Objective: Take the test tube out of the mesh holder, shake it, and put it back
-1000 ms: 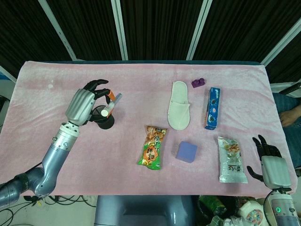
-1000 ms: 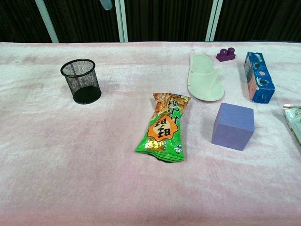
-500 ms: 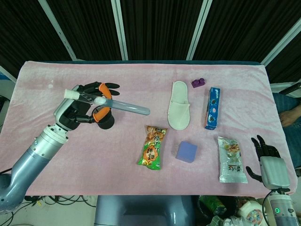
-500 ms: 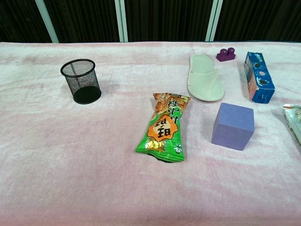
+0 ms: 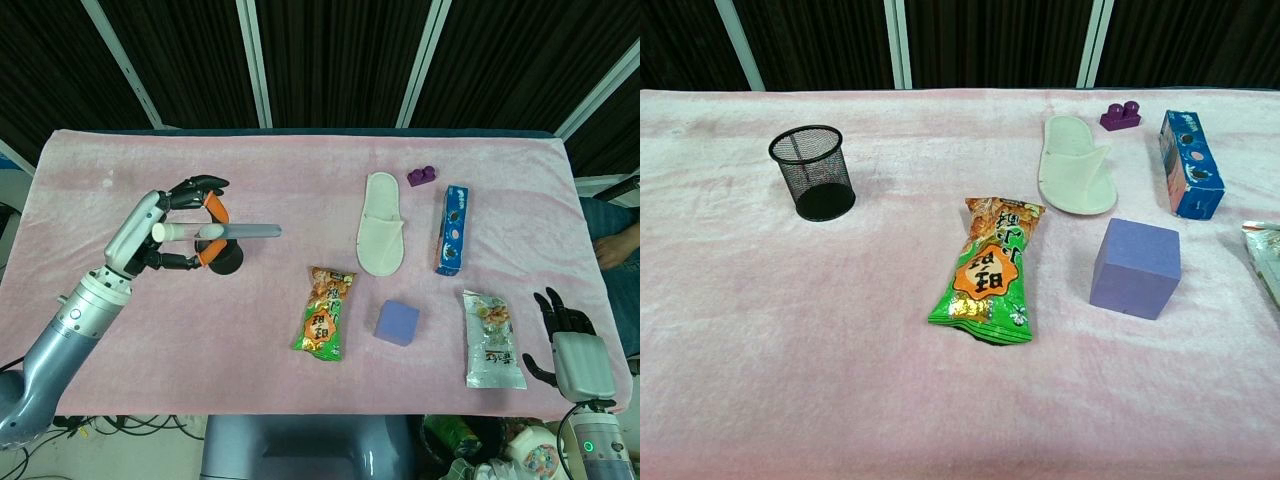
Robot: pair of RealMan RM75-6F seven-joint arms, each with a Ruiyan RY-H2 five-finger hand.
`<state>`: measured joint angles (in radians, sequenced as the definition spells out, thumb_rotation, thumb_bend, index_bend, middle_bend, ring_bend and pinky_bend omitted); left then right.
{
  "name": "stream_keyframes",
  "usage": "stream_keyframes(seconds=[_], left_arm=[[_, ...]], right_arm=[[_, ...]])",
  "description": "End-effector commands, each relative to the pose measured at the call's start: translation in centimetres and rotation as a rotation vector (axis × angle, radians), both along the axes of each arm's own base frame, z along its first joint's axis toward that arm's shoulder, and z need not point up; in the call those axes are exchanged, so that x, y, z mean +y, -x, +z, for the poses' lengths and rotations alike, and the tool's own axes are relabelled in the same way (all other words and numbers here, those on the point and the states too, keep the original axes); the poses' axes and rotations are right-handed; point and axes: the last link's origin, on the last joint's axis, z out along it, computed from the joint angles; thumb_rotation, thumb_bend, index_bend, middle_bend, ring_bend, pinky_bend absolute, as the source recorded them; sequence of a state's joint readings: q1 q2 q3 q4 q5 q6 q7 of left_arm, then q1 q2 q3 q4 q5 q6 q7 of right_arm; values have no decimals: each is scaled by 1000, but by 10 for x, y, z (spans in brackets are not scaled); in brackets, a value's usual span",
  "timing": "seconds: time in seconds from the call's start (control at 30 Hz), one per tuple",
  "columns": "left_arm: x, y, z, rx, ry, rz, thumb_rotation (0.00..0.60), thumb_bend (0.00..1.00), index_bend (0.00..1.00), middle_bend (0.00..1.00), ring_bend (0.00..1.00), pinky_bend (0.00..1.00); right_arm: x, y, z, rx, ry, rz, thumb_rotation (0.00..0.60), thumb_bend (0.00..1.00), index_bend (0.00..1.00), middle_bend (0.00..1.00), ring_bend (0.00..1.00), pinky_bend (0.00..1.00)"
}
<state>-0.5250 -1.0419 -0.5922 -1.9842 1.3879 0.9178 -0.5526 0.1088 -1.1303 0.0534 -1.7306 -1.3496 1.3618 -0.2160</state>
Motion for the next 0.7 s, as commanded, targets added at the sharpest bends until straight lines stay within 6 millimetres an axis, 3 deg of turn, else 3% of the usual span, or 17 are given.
stream_keyframes(seconds=[0.03, 0.23, 0.47, 0.7], left_arm=[[7, 31, -39, 363, -232, -17, 600, 410, 649, 572, 177, 236], [14, 33, -54, 497, -333, -48, 600, 410, 648, 571, 176, 235], [18, 41, -54, 647, -423, -33, 600, 410, 641, 568, 177, 234], [22, 56, -58, 697, -378, 51, 600, 410, 639, 565, 177, 226]], right_arm=[[0, 0, 0, -1, 1, -1, 600, 177, 26, 26, 189, 158], [0, 1, 2, -4, 3, -3, 600, 177, 26, 26, 189, 158], [-1, 3, 3, -7, 3, -4, 600, 177, 26, 26, 189, 158], [-1, 1, 2, -11, 2, -1, 600, 177, 26, 26, 189, 158]])
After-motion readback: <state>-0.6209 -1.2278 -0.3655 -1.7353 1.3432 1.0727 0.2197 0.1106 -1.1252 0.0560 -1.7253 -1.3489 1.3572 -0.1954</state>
